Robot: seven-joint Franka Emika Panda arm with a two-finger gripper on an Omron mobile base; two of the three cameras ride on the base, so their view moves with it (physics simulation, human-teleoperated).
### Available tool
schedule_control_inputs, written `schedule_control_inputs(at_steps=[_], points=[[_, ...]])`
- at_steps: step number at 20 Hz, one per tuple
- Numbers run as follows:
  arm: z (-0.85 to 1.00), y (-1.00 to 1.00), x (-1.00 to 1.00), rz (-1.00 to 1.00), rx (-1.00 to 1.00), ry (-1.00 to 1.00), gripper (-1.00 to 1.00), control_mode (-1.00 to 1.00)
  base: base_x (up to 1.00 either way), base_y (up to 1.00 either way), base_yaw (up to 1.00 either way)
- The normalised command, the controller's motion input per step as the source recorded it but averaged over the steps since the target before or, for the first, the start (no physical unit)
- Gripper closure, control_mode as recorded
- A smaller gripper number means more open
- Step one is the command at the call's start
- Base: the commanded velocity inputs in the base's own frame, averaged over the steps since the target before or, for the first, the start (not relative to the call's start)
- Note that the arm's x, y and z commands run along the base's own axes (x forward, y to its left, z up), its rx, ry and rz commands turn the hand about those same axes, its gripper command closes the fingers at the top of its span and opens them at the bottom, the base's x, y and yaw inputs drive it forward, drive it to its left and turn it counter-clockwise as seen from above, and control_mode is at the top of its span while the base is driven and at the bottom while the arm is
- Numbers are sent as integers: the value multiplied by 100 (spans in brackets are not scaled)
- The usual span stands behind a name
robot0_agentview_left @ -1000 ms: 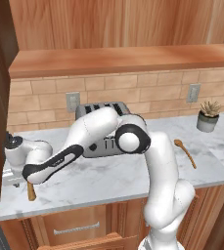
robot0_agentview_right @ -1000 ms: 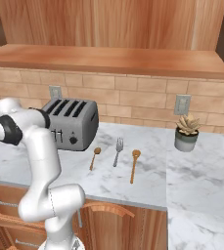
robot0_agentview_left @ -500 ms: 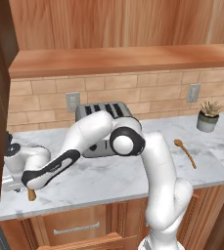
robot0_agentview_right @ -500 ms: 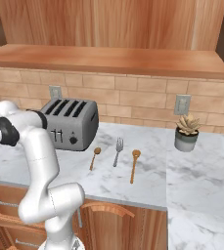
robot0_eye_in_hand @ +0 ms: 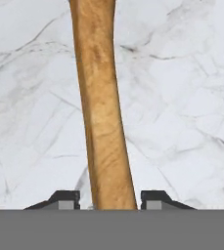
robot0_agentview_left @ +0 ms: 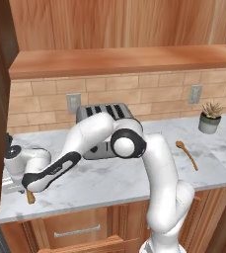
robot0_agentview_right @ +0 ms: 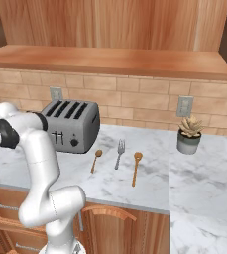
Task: Organize the utensils by type. Pick up the wooden spoons from the counter and place them in the open cabinet. Then pick up the metallic utensils from the counter and place them in the open drawer.
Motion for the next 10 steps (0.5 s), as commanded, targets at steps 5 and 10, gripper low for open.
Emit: schedule_control_inputs(at_steps=[5,10], points=[[5,-15,0,1,4,0,100,-100,0,0,0],[62,-28,-16,7,11,0,100,-100,0,0,0]])
